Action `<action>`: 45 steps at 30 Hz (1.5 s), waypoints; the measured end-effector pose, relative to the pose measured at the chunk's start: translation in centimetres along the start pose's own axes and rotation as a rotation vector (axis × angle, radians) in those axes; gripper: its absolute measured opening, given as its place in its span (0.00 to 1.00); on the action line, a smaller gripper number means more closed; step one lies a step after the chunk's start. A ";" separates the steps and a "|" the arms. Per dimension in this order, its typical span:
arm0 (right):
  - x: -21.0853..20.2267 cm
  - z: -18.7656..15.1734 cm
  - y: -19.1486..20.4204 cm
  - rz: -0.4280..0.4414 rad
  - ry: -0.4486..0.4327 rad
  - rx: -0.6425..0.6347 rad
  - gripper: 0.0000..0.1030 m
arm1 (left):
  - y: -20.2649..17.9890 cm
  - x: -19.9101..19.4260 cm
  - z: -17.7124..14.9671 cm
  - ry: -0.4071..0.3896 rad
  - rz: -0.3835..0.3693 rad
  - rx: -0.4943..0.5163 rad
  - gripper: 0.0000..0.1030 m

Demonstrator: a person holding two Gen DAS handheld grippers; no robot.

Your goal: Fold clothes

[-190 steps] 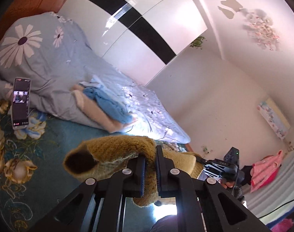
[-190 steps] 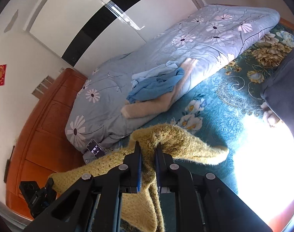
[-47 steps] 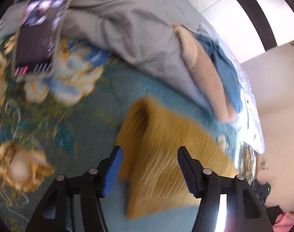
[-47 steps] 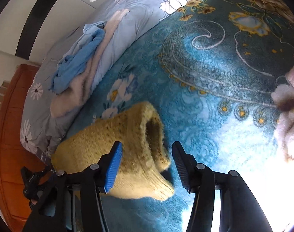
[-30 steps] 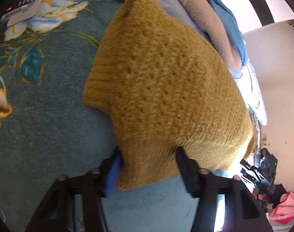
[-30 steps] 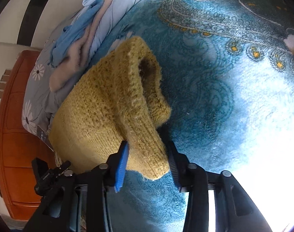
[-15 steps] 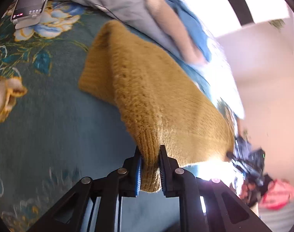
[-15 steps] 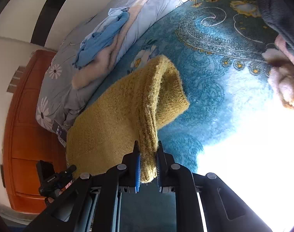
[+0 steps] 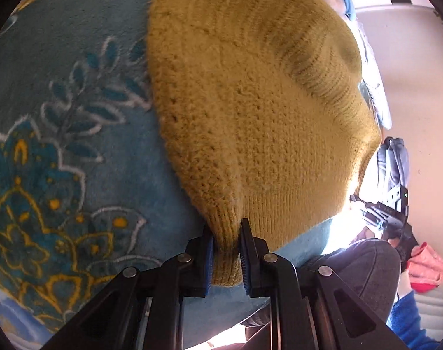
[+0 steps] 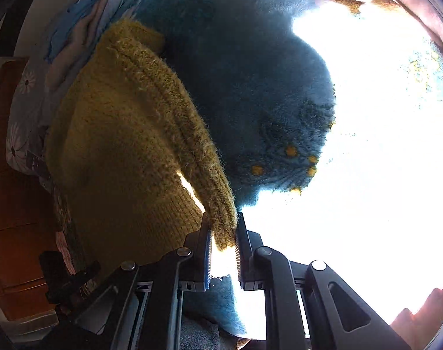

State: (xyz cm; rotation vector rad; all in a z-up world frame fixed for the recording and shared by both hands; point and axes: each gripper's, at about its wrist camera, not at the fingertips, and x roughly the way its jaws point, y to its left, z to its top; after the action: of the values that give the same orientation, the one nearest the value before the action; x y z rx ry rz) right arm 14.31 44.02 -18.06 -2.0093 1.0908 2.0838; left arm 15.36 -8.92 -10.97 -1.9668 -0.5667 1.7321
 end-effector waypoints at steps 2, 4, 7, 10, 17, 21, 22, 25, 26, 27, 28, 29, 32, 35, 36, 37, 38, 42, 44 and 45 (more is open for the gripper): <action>-0.1 0.6 0.9 -0.025 0.005 -0.031 0.15 | -0.7 -0.6 0.1 0.014 0.009 0.041 0.20; -0.3 1.1 1.8 -0.052 0.008 -0.063 0.17 | -1.1 -1.8 0.1 0.022 -0.014 0.056 0.24; -1.6 1.8 3.3 -0.114 -0.012 -0.131 0.19 | -1.4 -4.4 0.5 0.016 -0.026 0.082 0.28; -4.3 3.1 5.4 -0.159 -0.089 -0.213 0.22 | -1.9 -8.0 1.5 -0.029 -0.004 0.109 0.30; -5.5 11.8 12.6 -0.089 -0.224 -0.343 0.32 | -3.4 -12.6 11.1 -0.241 0.201 0.111 0.42; -1.5 18.1 15.3 -0.068 -0.191 -0.332 0.32 | -2.9 -10.5 13.4 -0.262 0.363 0.140 0.42; -0.6 19.2 15.7 -0.065 -0.180 -0.329 0.32 | -2.5 -10.0 13.4 -0.264 0.409 0.157 0.42; 0.7 17.9 14.9 -0.055 -0.152 -0.350 0.33 | -2.5 -9.3 16.0 -0.252 0.503 0.211 0.42; 1.5 17.4 15.5 -0.050 -0.148 -0.358 0.37 | -2.8 -9.0 16.7 -0.247 0.516 0.228 0.42; 1.9 17.2 15.8 -0.048 -0.144 -0.370 0.40 | -3.0 -8.6 17.2 -0.241 0.523 0.247 0.42; 2.5 17.6 16.2 -0.051 -0.136 -0.383 0.42 | -3.0 -8.1 17.7 -0.235 0.530 0.266 0.42; 3.2 18.1 16.6 -0.053 -0.125 -0.396 0.43 | -3.0 -7.6 18.2 -0.229 0.536 0.286 0.42; 5.2 19.0 17.9 -0.052 -0.088 -0.441 0.43 | -3.1 -6.4 18.5 -0.202 0.552 0.340 0.43; 6.7 19.3 19.2 -0.042 -0.068 -0.488 0.44 | -2.8 -5.9 17.9 -0.177 0.562 0.355 0.50; 7.0 19.4 19.7 -0.043 -0.064 -0.505 0.46 | -2.6 -5.8 17.6 -0.174 0.561 0.354 0.51; 7.4 19.4 20.1 -0.043 -0.061 -0.521 0.48 | -2.5 -5.8 17.4 -0.174 0.559 0.357 0.53; 7.7 19.5 20.5 -0.043 -0.062 -0.532 0.48 | -2.4 -5.8 17.2 -0.177 0.561 0.357 0.54; 8.7 19.4 21.9 -0.021 -0.057 -0.557 0.50 | -1.7 -6.2 16.2 -0.180 0.538 0.335 0.55; 9.3 19.1 22.5 0.000 -0.046 -0.569 0.50 | -1.7 -6.5 15.6 -0.180 0.529 0.341 0.53; 9.5 18.8 22.8 -0.012 -0.045 -0.584 0.48 | -1.7 -6.7 15.2 -0.179 0.527 0.346 0.53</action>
State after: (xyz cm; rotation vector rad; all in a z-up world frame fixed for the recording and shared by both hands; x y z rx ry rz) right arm -14.44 32.43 -18.14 -2.1482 0.4857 2.6522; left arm -0.59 -10.41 -6.24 -1.8181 0.2198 2.1535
